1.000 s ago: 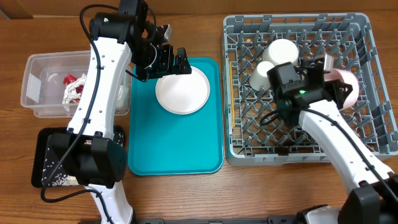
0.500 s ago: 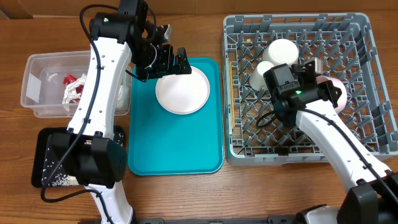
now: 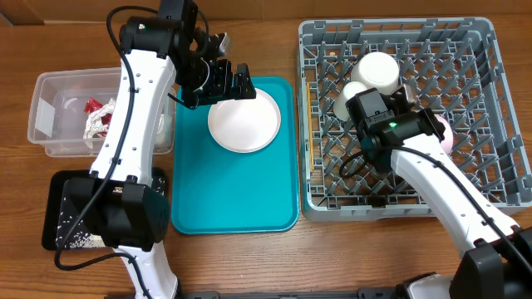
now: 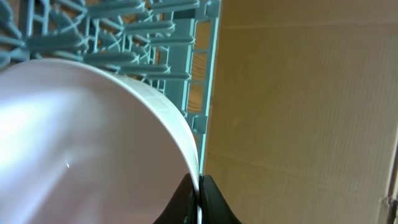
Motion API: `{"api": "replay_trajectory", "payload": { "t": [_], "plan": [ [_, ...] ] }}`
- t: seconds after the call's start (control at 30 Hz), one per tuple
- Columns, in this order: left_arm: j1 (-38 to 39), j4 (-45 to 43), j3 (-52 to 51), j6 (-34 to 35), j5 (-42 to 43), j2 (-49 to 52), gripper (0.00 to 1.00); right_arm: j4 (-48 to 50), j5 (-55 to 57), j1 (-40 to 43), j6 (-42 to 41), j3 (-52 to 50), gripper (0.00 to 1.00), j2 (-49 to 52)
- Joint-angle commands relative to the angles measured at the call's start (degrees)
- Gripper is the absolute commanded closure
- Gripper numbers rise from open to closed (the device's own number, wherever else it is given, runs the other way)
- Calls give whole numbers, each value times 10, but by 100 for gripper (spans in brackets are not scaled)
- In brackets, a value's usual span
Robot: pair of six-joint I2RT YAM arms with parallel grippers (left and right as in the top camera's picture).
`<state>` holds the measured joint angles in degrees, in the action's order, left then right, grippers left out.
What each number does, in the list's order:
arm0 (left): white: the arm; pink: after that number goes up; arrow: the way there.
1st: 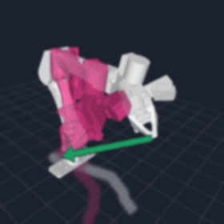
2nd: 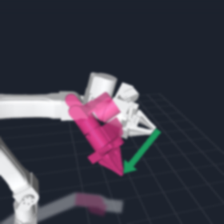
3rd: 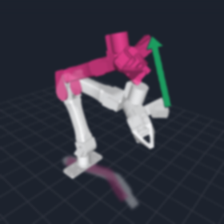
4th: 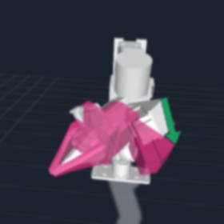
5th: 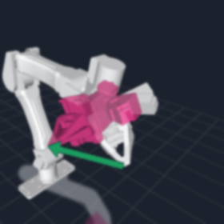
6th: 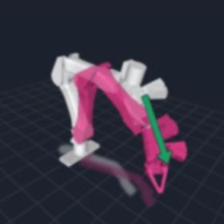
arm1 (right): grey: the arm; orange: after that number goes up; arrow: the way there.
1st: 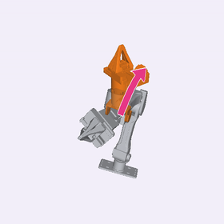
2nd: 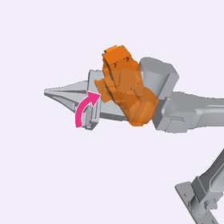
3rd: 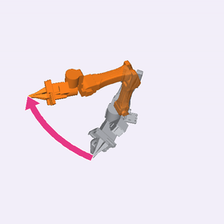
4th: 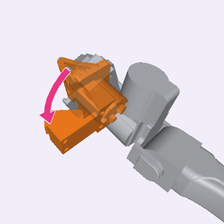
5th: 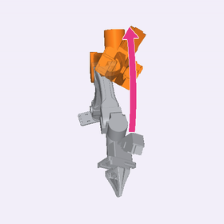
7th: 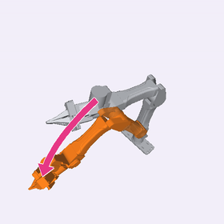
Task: Sort waste into correct bins and load items into the dishwasher
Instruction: 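Lower the pink bowl into the rack's right side with the right gripper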
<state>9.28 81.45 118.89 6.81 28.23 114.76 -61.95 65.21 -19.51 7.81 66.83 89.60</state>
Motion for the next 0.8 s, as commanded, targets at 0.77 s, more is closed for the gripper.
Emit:
{"api": "replay_trajectory", "payload": {
  "t": [0.77],
  "plan": [
    [3, 0, 12, -12, -3, -19, 0, -42, -13, 2, 16, -1, 96, 2]
  ]
}}
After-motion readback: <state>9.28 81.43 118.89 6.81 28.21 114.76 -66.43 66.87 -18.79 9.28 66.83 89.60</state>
